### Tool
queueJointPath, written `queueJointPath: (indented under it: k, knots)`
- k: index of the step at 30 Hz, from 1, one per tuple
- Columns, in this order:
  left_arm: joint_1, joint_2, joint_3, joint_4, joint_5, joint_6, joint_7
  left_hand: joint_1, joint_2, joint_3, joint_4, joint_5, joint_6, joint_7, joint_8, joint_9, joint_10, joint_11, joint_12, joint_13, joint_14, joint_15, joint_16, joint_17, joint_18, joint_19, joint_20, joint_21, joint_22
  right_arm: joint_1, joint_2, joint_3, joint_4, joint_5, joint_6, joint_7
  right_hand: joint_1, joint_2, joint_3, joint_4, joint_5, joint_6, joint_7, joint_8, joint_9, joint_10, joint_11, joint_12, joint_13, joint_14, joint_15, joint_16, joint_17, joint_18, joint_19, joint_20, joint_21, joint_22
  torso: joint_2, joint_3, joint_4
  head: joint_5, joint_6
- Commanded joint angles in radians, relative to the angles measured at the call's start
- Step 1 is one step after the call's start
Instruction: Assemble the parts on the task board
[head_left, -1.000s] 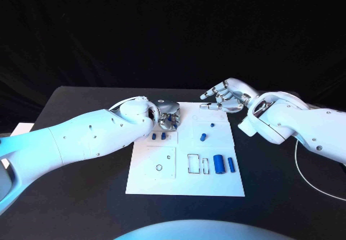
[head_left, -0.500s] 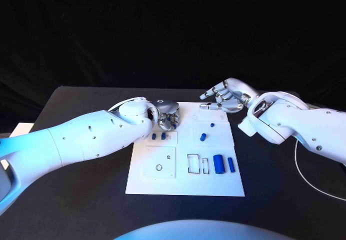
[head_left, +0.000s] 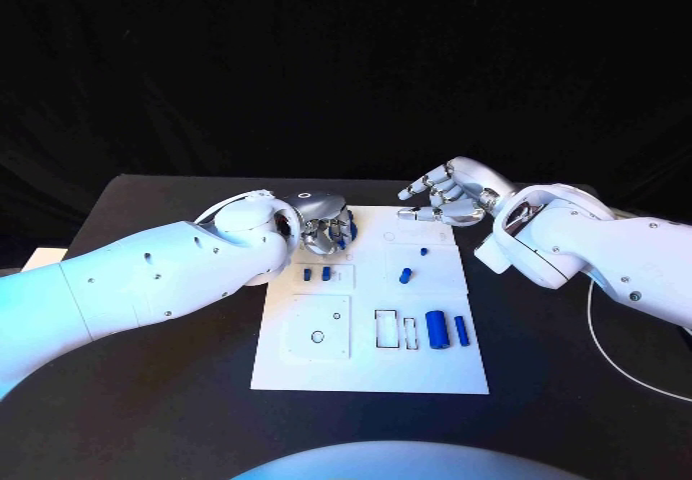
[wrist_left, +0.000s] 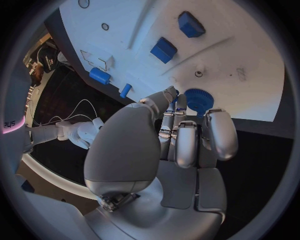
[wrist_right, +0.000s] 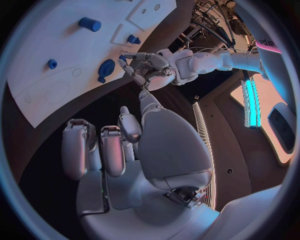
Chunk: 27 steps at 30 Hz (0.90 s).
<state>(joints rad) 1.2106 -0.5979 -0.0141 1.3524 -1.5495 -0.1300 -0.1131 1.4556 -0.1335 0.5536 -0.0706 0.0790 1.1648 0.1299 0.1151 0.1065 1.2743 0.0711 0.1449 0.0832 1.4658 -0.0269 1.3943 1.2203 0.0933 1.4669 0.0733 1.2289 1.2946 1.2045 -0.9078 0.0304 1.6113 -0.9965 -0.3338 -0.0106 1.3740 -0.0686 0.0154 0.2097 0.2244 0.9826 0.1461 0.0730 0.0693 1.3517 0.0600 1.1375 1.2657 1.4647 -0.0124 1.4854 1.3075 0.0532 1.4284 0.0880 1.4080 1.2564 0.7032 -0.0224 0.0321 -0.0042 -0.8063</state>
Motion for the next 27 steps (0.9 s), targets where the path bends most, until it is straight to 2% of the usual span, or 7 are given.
queueJointPath:
  k: [1,7,13,21,27]
  knots:
    - [0.002,-0.021,0.004,0.021,0.05,-0.027,0.005,-0.012,0.001,0.006,-0.005,0.001,0.009,-0.003,-0.006,0.0,0.027,-0.02,-0.004,0.032,0.043,-0.004,0.005,0.0,-0.017,0.017,-0.007,0.007,0.003,-0.001,0.0,0.0,0.0,-0.003,0.004,0.009,0.0,0.009,-0.005,-0.003,0.003,0.004,-0.001,-0.002,0.001,-0.007,-0.002,-0.004,0.0,0.072,-0.005,-0.004,0.122,0.013,-0.009,-0.001,-0.005,-0.001,0.001,0.0002,0.0009,0.002,0.001]
    - [0.002,-0.052,0.007,0.028,0.065,-0.013,-0.004,-0.016,0.0,0.009,-0.008,0.001,0.012,-0.003,-0.007,0.0,0.029,-0.021,-0.005,0.034,0.043,-0.004,0.006,0.0,-0.017,0.017,-0.007,0.008,0.004,-0.001,-0.001,0.0,0.001,-0.003,0.004,0.009,0.0,0.009,-0.005,-0.003,0.003,0.004,-0.001,-0.002,0.001,-0.007,-0.002,-0.004,0.0,0.072,-0.005,-0.004,0.122,0.013,-0.009,-0.001,-0.005,-0.001,0.002,-0.0009,0.001,0.005,0.002]
    - [0.002,-0.066,0.006,0.021,0.074,0.005,-0.008,-0.018,0.0,0.011,-0.01,0.001,0.013,-0.004,-0.007,0.0,0.031,-0.021,-0.006,0.035,0.043,-0.004,0.006,-0.001,-0.018,0.017,-0.007,0.01,0.006,-0.001,-0.001,0.0,0.001,-0.003,0.005,0.009,0.0,0.009,-0.005,-0.003,0.003,0.004,-0.001,-0.002,0.001,-0.007,-0.002,-0.004,0.0,0.072,-0.005,-0.004,0.122,0.013,-0.009,-0.001,-0.005,-0.001,0.002,-0.0002,-0.0013,0.009,0.002]
    - [0.002,-0.065,0.005,0.011,0.075,0.031,-0.013,-0.02,-0.001,0.013,-0.013,0.0,0.015,-0.005,-0.008,0.0,0.033,-0.022,-0.007,0.036,0.043,-0.004,0.007,0.001,-0.018,0.017,-0.007,0.01,0.007,-0.001,0.001,0.0,0.001,-0.003,0.006,0.009,0.0,0.009,-0.005,-0.003,0.003,0.004,-0.001,-0.002,0.001,-0.007,-0.002,-0.004,0.0,0.072,-0.005,-0.004,0.122,0.013,-0.009,-0.001,-0.005,-0.001,0.002,0.0003,-0.0025,0.014,-0.003]
    - [0.002,-0.056,0.001,-0.005,0.073,0.043,-0.013,-0.02,-0.001,0.013,-0.013,0.0,0.015,-0.005,-0.008,0.0,0.033,-0.022,-0.007,0.036,0.043,-0.004,0.007,0.001,-0.018,0.017,-0.007,0.01,0.007,-0.001,0.001,0.0,0.001,-0.003,0.006,0.01,0.0,0.009,-0.005,-0.003,0.003,0.004,-0.001,-0.002,0.001,-0.007,-0.002,-0.004,0.0,0.072,-0.005,-0.004,0.122,0.013,-0.009,-0.001,-0.005,-0.001,0.003,0.0001,-0.002,0.014,-0.002]
